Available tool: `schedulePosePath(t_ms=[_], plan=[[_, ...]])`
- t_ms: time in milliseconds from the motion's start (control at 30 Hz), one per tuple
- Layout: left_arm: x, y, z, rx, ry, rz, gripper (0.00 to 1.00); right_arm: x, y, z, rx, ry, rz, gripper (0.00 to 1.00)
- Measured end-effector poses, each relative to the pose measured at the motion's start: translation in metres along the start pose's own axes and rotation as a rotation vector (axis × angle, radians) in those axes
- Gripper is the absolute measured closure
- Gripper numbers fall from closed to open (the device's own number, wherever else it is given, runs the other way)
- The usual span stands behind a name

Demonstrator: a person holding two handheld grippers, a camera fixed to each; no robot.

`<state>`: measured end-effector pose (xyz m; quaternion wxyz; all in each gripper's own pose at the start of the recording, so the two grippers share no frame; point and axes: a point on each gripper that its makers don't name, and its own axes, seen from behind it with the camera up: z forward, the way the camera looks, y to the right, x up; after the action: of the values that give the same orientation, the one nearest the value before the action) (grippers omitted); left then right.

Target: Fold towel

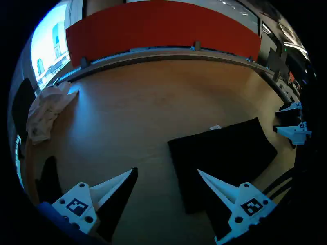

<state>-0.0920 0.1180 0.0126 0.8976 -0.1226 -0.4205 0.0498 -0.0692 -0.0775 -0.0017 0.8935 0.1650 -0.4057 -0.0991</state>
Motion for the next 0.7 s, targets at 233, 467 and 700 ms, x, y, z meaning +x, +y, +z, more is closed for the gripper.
schedulePosePath(t_ms=[233, 467, 700], plan=[[-0.007, -0.004, -0.016, 0.020, 0.020, -0.024, 0.04, -0.006, -0.003, -0.013, 0.000, 0.015, 0.011, 0.00], [-0.014, -0.005, -0.024, 0.026, 0.024, -0.043, 0.03, -0.010, -0.006, -0.018, 0.004, 0.015, 0.005, 0.00], [-0.021, -0.009, -0.035, 0.043, 0.031, -0.059, 0.04, -0.010, -0.015, -0.021, 0.040, 0.023, -0.022, 0.00]])
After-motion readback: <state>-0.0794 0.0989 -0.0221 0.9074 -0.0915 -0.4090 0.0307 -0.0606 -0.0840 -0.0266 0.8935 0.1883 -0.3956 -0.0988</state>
